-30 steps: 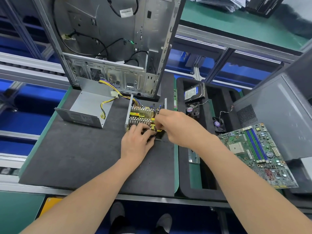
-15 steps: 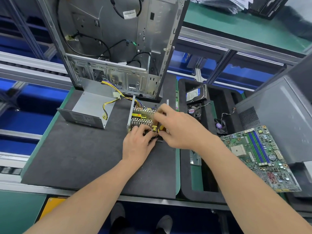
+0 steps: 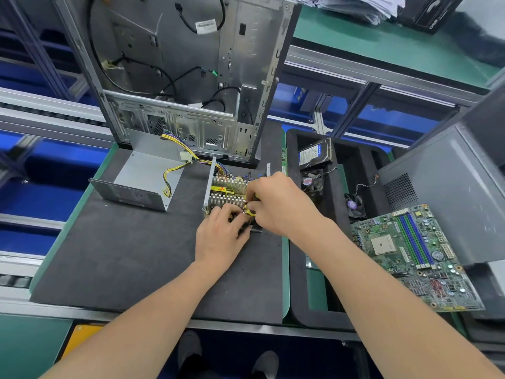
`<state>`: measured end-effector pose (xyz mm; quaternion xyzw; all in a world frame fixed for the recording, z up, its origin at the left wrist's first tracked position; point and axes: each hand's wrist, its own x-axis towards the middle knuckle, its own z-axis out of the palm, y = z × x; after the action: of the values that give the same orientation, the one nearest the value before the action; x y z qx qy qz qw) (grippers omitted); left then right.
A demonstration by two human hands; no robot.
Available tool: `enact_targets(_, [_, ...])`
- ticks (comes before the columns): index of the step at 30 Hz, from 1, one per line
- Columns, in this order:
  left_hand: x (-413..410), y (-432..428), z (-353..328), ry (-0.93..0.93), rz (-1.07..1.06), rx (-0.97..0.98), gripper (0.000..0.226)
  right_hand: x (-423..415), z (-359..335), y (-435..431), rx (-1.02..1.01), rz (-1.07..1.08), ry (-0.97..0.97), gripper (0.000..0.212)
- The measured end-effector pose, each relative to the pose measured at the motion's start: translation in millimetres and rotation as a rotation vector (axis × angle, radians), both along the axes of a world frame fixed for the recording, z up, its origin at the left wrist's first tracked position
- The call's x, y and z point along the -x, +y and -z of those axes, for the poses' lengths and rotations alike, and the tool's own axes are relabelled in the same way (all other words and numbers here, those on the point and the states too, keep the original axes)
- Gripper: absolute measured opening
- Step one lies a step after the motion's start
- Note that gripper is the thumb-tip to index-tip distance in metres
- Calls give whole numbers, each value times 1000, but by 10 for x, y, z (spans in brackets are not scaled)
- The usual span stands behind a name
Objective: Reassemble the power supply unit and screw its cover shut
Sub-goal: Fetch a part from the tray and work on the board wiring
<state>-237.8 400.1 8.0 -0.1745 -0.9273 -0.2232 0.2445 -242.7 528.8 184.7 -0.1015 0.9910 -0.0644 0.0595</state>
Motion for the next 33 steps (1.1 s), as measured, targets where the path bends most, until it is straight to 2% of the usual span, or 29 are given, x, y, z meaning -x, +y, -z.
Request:
enact_targets(4, [6,-1,20,-24,19,4,12,0,1,42,3,-13,-5,13])
enact_targets(7, [-16,-21,0,-34,42,9,16,-10,-69,165,127,-7,35,11])
enact_targets(11, [-97,-19,-179,-164,38,-83,30,-52,-182,420,503,275,222,9])
enact_targets(15, [-1,205,-591,-341,-130,-316,28,-1,-175,760,1065,608,200,9])
enact_targets(16, [81,290,-695,-359,-140,-324,31,23,-153,830,1178,661,176,10])
enact_targets(18, [264,445,-857,-363,-115,-187,41,65,-82,917,1372,722,90,7])
enact_targets(20, [422,557,-939,-376,-79,34,47,80,7,953,1529,750,0,3])
enact_targets(22, [501,625,-941,-445,-49,129,43,68,85,975,1627,778,-72,15])
enact_targets(25, [520,645,-953,-537,-2,46,40,29,174,1040,1676,753,-173,35])
enact_targets(29, [407,516,-1049,-645,134,99,34,51,223,1122,1580,635,-278,47])
enact_targets(31, [321,377,-1103,-708,258,155,33,102,246,1140,1463,566,-283,45])
enact_targets(33, [266,190,-1169,-737,399,254,35,171,281,1138,1273,525,-243,34])
